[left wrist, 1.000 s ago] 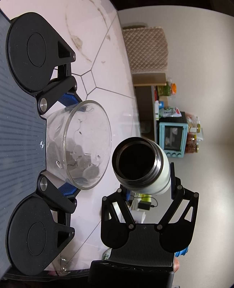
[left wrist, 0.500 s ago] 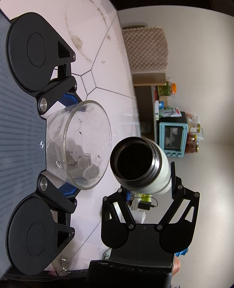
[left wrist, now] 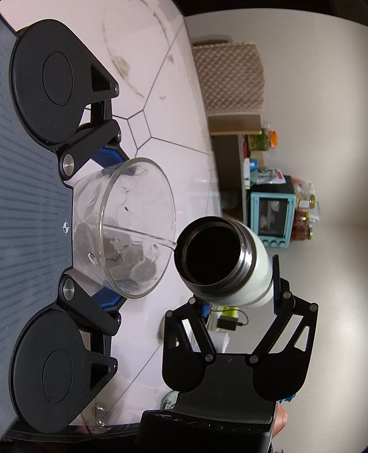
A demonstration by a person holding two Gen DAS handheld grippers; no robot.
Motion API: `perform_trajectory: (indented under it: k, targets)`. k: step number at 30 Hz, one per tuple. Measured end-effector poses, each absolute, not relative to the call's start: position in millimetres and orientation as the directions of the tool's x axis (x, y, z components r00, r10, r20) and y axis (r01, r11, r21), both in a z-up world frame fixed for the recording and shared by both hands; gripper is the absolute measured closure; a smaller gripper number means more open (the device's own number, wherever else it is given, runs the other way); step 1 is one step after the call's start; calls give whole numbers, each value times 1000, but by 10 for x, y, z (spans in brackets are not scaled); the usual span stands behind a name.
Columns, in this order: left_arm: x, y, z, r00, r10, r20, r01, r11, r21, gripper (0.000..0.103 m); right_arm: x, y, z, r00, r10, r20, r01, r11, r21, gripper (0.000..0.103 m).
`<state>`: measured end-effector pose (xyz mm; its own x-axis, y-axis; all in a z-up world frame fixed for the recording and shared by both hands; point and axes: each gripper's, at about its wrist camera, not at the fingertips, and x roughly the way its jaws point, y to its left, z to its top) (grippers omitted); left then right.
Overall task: Unscrew bottle cap and pour
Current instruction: 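Pour water from the bottle into the glass held by the left gripper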
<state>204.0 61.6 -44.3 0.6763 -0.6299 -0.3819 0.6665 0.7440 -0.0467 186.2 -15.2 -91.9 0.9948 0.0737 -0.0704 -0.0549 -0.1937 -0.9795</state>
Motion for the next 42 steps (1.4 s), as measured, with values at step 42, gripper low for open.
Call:
perform_trajectory:
  k: [42]
  targets:
    - [2039, 619, -453, 677, -628, -385, 665, 745, -46, 17, 1740, -316, -1065, 996, 64, -68, -45, -309, -950, 33]
